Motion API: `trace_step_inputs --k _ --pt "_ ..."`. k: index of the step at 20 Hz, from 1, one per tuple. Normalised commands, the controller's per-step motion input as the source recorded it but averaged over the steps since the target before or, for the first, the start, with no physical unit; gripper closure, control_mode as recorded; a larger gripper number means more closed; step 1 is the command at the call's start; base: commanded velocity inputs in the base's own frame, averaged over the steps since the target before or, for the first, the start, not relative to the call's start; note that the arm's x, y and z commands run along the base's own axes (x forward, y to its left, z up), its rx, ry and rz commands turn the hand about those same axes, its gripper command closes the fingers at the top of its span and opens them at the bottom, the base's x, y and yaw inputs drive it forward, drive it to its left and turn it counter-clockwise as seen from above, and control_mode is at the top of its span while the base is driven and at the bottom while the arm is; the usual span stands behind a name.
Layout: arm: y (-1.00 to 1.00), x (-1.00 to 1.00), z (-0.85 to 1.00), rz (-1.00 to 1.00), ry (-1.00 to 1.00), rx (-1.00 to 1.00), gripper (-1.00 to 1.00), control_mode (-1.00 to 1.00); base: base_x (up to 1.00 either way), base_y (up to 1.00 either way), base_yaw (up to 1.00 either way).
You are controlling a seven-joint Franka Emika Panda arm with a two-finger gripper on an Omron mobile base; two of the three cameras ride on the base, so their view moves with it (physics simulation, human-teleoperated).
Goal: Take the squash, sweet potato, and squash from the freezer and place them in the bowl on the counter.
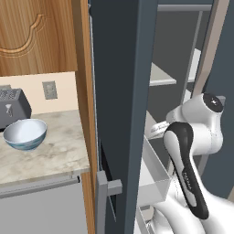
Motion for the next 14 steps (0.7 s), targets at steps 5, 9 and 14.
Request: trace_step_inputs --k 5,9,14 --pt "0.00 0.36 -0.23 0.11 0.00 0.00 -1.00 -1.00 0.00 0.00 0.00" --pt "0.15 0.29 -0.02 0.01 0.06 0.00 -1.00 -1.00 0.00 0.00 0.00" --pt "0.01 0.45 0.00 0.00 0.04 0.00 -1.00 -1.00 0.00 0.00 0.00"
